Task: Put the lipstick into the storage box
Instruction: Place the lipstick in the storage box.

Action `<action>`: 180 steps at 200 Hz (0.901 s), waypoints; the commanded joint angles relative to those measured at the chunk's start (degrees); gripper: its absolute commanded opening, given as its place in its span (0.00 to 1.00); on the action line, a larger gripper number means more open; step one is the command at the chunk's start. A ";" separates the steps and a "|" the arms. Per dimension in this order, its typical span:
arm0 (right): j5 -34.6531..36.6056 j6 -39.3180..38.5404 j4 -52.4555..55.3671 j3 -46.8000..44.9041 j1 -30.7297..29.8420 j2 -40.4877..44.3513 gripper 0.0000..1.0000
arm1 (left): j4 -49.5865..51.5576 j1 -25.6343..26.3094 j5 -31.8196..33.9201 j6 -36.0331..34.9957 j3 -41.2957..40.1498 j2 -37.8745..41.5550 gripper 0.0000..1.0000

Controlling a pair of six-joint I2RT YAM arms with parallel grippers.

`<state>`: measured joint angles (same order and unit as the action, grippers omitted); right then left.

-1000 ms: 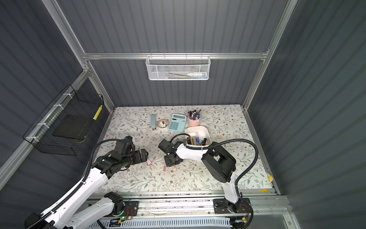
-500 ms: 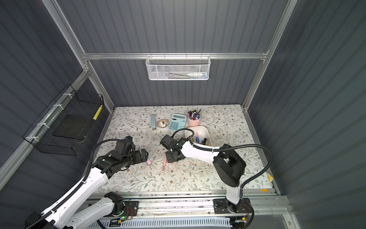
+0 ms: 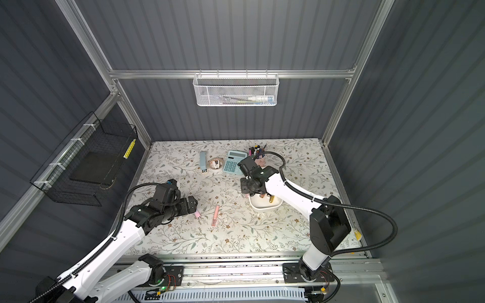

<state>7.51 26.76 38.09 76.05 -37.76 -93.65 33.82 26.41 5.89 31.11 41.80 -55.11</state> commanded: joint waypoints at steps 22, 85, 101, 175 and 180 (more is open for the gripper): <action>-1.28 -2.91 0.50 -0.40 5.12 -0.24 0.26 | -1.47 -0.41 -1.41 -0.16 -1.07 -1.07 1.00; -4.26 -4.09 -3.21 -1.59 10.22 -6.30 0.24 | -2.34 -0.40 -1.23 -0.27 -1.57 -2.40 1.00; -5.49 -4.35 -4.24 -1.44 11.18 -9.18 0.24 | -2.78 -0.41 -1.19 -0.40 -1.67 -3.24 1.00; -9.69 -4.27 -7.32 -2.13 11.57 -14.76 0.24 | -4.07 -0.43 -0.45 -0.84 -2.08 -5.45 1.00; -9.82 -4.24 -7.43 -2.11 11.63 -14.89 0.24 | -4.18 -0.42 -0.52 -0.88 -2.00 -5.75 1.00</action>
<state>-0.36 22.90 31.79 74.26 -26.20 -107.96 30.33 26.41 5.34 31.11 40.58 -59.83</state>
